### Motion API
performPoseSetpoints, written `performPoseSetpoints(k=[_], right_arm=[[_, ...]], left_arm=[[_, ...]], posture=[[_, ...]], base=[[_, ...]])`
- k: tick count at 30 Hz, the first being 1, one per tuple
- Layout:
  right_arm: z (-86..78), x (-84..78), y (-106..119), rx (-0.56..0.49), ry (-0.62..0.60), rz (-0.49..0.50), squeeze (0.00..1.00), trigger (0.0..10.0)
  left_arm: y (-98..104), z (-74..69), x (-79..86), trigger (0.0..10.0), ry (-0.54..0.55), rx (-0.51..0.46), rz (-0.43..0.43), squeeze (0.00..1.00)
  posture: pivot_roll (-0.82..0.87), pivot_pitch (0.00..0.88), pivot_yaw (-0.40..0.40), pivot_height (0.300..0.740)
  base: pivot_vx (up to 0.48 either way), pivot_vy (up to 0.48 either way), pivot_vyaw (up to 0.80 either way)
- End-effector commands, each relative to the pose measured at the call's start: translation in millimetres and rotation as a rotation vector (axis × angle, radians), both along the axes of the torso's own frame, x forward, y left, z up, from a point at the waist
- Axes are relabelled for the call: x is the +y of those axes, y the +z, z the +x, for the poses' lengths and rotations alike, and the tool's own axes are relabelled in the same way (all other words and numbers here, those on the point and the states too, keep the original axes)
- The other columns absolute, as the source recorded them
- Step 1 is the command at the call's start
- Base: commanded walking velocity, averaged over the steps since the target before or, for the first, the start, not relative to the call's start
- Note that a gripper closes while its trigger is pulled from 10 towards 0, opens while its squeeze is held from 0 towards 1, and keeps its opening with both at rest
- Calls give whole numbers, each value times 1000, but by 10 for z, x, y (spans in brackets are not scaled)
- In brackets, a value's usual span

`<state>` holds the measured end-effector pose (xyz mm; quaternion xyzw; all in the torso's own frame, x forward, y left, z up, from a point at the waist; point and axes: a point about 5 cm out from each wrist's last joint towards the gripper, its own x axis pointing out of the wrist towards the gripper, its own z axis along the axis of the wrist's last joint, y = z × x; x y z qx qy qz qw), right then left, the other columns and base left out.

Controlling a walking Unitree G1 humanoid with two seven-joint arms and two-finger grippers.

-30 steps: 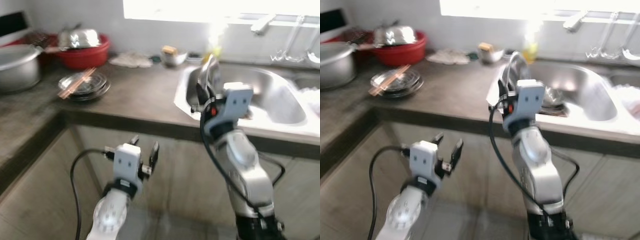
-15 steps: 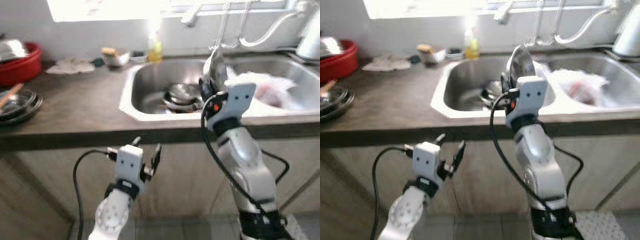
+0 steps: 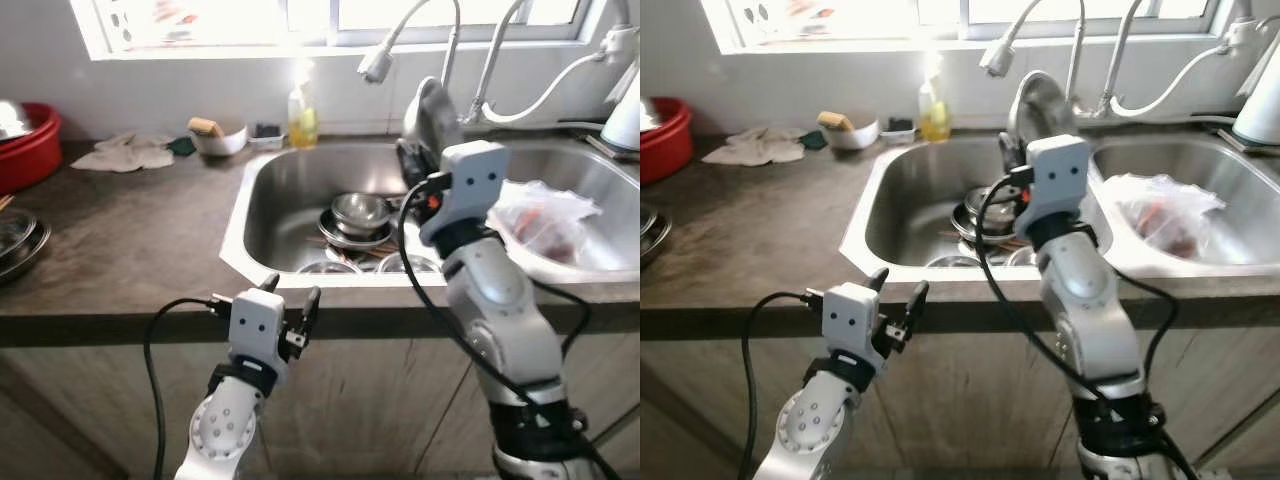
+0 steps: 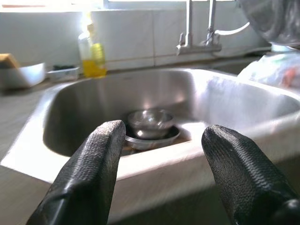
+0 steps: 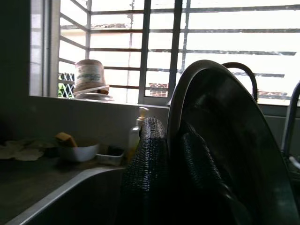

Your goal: Kitchen organization

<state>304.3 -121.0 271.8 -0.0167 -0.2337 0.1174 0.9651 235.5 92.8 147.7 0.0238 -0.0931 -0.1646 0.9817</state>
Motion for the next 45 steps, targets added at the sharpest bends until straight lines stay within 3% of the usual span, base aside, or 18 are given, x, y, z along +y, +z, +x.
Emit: performPoseSetpoints(k=[1,5,12,19,26,29,33,45], right_arm=[[12,-9,90,-31,-2,-1,0,10000],[61,-29,120,-3,2,0,0,10000],[298,-146,47,157,-55,-179,0,10000],[567,-344,27,268,-107,-268,0,10000],[721,-403,-89,383,-104,-289,0,10000],[820,-417,-241,489,-94,-317,0,10000],[929,-498,-324,560,-159,-318,0,10000],[1022,-735,-553,680,-272,-355,0,10000]], left_arm=[[4,-13,-27,10000,-8,2,-13,0],[0,-9,-15,10000,0,6,-6,0],[-8,-13,-34,10000,-1,9,-11,0],[10,-42,-57,10000,-5,8,-20,0],[40,-81,-57,10000,-4,6,-27,0],[58,-127,-56,10000,-10,7,-33,0],[73,-177,-71,10000,-29,12,-42,0],[81,-247,-42,10000,-32,36,-34,0]], posture=[[96,12,-13,740],[93,17,-13,740],[88,36,-13,740],[91,60,-17,740],[104,88,-15,740],[108,109,-10,740],[119,136,-6,740],[122,178,0,740]], base=[[0,0,800],[0,0,131],[0,0,0],[0,0,0],[0,0,0],[0,0,0],[0,0,0],[0,0,0]])
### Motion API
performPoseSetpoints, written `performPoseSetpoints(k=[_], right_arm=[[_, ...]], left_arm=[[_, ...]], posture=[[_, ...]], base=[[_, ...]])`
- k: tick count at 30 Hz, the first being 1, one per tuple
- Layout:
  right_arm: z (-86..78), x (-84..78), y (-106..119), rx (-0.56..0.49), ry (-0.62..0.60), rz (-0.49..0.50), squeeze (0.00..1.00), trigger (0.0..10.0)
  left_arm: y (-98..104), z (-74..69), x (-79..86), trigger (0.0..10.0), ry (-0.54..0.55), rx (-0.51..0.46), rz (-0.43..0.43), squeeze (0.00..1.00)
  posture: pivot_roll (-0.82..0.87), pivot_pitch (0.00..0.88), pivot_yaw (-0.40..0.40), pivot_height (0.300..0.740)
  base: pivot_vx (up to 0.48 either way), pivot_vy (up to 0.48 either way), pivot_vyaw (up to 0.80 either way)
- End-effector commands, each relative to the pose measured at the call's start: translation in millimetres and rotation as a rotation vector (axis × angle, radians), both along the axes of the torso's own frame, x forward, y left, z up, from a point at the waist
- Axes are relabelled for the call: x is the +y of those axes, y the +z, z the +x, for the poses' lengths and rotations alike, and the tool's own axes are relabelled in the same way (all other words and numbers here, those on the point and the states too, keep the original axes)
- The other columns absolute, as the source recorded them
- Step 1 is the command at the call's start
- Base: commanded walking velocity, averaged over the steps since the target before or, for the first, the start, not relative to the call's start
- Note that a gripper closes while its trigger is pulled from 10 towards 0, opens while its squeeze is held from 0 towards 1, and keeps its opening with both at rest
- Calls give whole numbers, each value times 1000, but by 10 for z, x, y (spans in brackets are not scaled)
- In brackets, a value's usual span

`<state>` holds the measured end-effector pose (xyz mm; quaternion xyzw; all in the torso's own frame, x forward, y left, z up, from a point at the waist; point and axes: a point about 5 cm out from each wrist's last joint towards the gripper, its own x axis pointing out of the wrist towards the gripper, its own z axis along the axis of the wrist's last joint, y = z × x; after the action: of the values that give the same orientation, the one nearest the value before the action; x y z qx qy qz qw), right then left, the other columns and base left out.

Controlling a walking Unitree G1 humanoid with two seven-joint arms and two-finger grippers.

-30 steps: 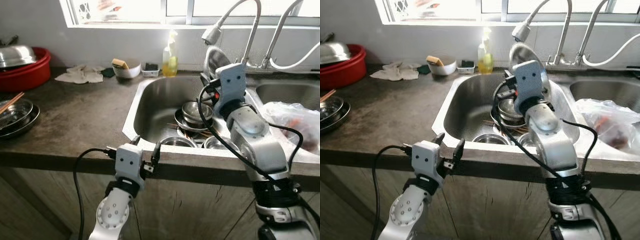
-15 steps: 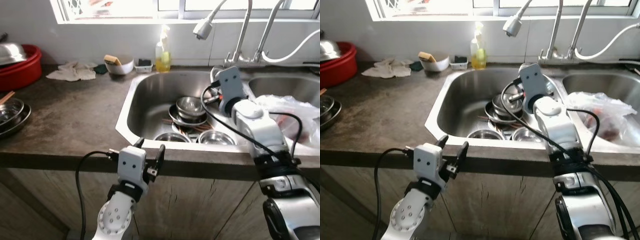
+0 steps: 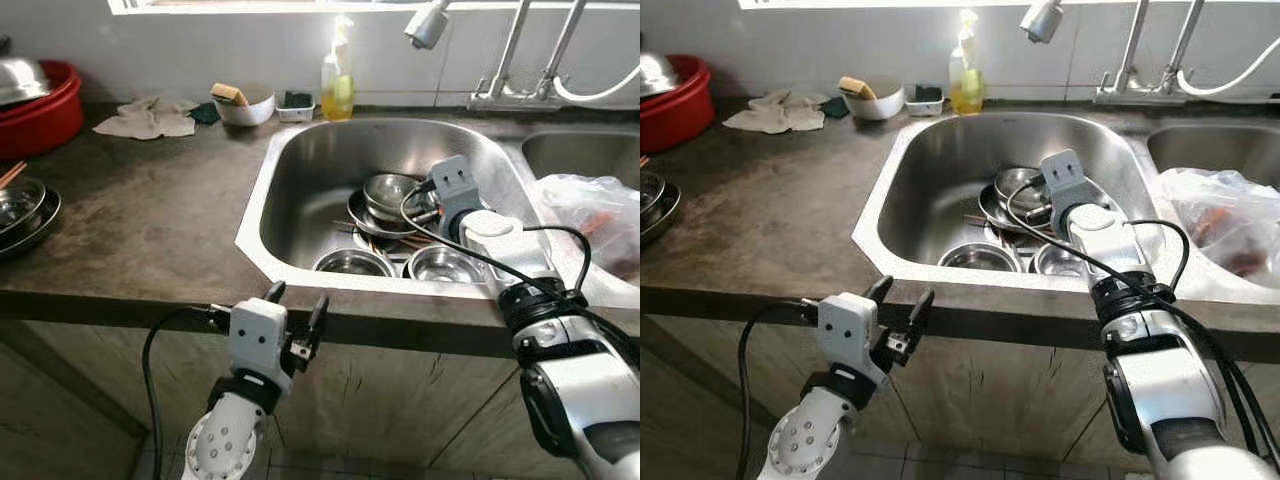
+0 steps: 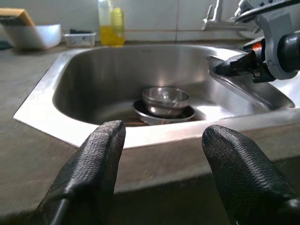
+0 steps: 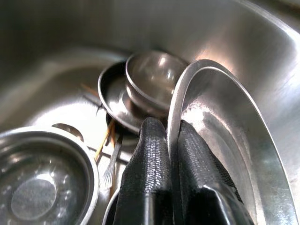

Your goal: Kitchen organization

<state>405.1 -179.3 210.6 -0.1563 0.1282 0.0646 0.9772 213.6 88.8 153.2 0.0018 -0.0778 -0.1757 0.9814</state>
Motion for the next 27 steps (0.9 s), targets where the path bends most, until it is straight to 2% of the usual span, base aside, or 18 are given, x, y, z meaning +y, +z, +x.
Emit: performPoseSetpoints(k=[1,8,9,21,22,23,24,25,26,27], right_arm=[[13,-158,42,-11,-73,-45,0,10000],[14,-155,-30,7,-72,-36,0,10000],[15,-151,-38,9,-71,-30,1000,10000],[2,-88,-34,-33,-72,-12,1000,10000],[-14,-63,13,-80,-68,13,1000,10000],[-14,-63,13,-80,-68,13,1000,10000],[-66,-26,113,-177,-71,63,0,10000],[-119,8,184,-249,-61,95,0,10000],[-119,8,184,-249,-61,95,0,10000],[-246,56,291,-368,-65,168,0,10000]], left_arm=[[27,-28,-5,10000,-7,-1,1,0],[22,-22,0,10000,-6,5,4,0],[22,-22,6,10000,-5,6,6,0],[7,45,25,10000,8,-2,15,0],[6,63,29,10000,11,-5,17,0],[6,63,29,10000,11,-5,17,0],[5,88,36,10000,16,-10,20,0],[1,102,39,10000,18,-11,21,0],[1,102,39,10000,18,-11,21,0],[-3,124,44,10000,20,-12,21,0]], posture=[[121,179,-2,740],[125,171,-5,740],[126,169,-6,740],[126,129,-15,740],[123,106,-15,740],[123,106,-15,740],[122,102,-15,740],[118,92,-15,740],[118,92,-15,740],[112,82,-12,740]], base=[[0,0,0],[0,0,0],[0,0,0],[0,0,0],[0,0,0],[0,0,0],[0,0,0],[0,0,0],[0,0,0],[0,0,0]])
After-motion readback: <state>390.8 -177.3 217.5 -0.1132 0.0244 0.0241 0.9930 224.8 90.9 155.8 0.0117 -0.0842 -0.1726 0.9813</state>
